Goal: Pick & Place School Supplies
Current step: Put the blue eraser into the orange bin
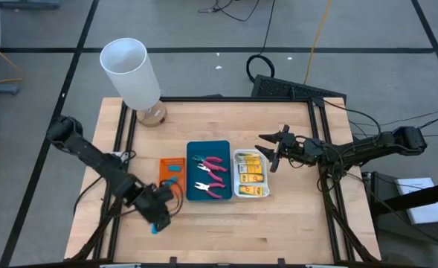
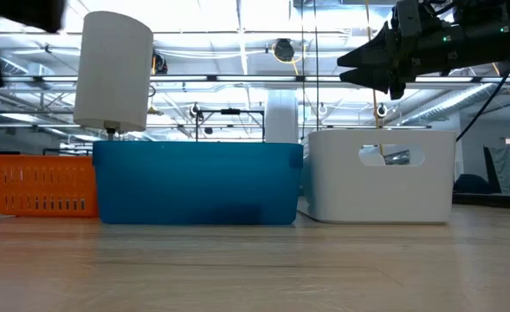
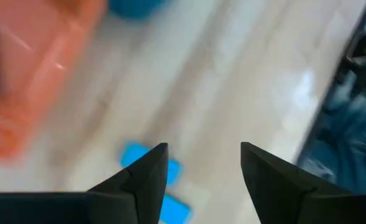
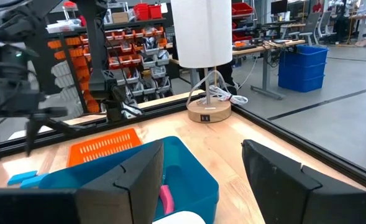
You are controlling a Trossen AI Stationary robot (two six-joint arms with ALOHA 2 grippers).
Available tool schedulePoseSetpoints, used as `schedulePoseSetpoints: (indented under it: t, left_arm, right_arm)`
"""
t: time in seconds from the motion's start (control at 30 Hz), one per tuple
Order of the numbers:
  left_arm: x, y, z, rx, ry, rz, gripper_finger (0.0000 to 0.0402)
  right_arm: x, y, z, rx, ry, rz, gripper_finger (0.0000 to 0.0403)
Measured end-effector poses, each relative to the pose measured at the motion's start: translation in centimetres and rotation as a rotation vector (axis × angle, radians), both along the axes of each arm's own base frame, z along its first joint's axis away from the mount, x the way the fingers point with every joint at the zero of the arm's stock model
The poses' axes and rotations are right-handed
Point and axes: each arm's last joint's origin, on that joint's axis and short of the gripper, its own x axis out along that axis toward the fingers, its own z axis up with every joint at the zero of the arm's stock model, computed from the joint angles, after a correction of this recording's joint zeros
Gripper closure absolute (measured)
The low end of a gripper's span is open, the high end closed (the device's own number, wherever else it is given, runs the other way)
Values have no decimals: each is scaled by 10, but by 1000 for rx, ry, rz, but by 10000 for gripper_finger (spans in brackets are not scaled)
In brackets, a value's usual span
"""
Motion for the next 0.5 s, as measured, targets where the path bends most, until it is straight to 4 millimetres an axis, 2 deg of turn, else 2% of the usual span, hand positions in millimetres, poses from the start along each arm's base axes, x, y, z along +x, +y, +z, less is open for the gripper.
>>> schedulePoseSetpoints:
  t: [0.27,0.5]
  left_arm:
    - [-17,-33,-21,-73,138,148,231]
    - [-16,-39,-46,-35,279,191,253]
  right_arm:
    - [0,0,0,0,-1,1,193]
    - [0,0,0,0,-1,2,193]
